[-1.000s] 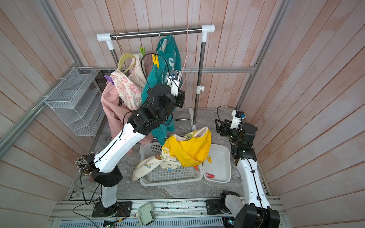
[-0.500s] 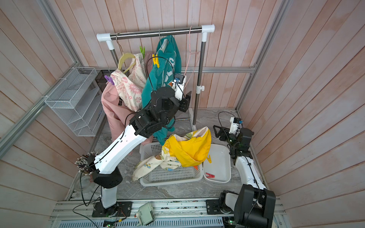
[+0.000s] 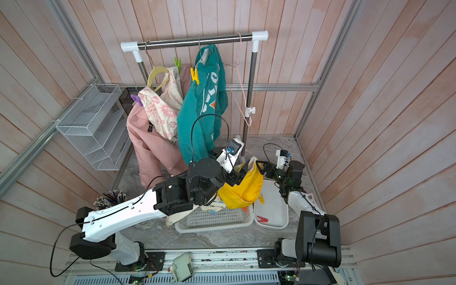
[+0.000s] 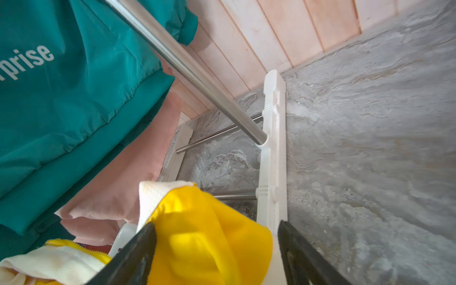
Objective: Remove the clothespins securing jackets to the hanger
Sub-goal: Place the hanger on the clothesline, then adjust the jacket in the basket.
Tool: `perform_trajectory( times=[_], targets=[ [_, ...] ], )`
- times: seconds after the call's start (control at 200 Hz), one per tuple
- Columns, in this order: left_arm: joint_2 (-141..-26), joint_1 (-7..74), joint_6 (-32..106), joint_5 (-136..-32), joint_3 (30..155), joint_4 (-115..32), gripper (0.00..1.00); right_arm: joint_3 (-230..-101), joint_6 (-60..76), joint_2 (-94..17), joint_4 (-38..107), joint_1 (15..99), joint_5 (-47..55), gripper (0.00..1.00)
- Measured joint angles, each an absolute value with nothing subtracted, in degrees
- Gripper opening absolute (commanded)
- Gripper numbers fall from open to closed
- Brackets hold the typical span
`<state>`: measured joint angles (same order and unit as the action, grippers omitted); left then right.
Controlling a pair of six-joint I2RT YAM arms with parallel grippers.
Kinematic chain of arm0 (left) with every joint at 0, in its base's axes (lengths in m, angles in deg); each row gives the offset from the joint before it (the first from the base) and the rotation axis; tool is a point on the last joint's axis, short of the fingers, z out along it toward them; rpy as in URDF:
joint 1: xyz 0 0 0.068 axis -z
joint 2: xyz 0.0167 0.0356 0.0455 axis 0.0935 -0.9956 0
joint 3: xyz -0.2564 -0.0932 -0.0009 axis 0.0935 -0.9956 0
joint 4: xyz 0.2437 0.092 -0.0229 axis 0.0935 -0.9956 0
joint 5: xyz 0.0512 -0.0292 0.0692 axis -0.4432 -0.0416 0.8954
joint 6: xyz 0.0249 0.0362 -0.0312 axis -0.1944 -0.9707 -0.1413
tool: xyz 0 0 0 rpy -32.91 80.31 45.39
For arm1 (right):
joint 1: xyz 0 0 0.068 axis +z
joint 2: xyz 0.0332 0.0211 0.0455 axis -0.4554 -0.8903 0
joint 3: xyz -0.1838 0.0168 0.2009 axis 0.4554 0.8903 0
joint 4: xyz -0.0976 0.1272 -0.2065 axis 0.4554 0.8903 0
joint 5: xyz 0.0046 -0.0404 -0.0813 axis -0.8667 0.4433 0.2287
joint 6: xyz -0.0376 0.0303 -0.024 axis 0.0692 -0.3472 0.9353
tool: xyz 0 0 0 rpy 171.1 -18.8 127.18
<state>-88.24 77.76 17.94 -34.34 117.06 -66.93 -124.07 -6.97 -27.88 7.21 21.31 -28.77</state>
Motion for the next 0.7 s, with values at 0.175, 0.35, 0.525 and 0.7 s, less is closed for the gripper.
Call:
perform_trajectory(
  times=[0.175, 0.35, 0.525, 0.7],
  targets=[
    [-79.5, 77.7, 31.3, -32.4, 103.6, -72.1, 0.88, -122.1, -8.8, -29.0, 6.4, 23.6, -28.7, 0.78],
    [-74.0, 77.7, 47.2, -33.2, 94.2, -80.2, 0.88, -121.6, -8.9, -28.6, 6.9, 24.0, -27.4, 0.78],
    [-73.0, 77.7, 59.5, -36.6, 84.2, -85.4, 0.88, -121.6, -9.0, -28.3, 6.7, 24.2, -27.9, 0.65],
    [-72.0, 75.0, 65.7, -44.3, 72.7, -83.0, 0.81, -121.5, -10.8, -28.3, 4.3, 26.8, -28.8, 0.28]
  ],
)
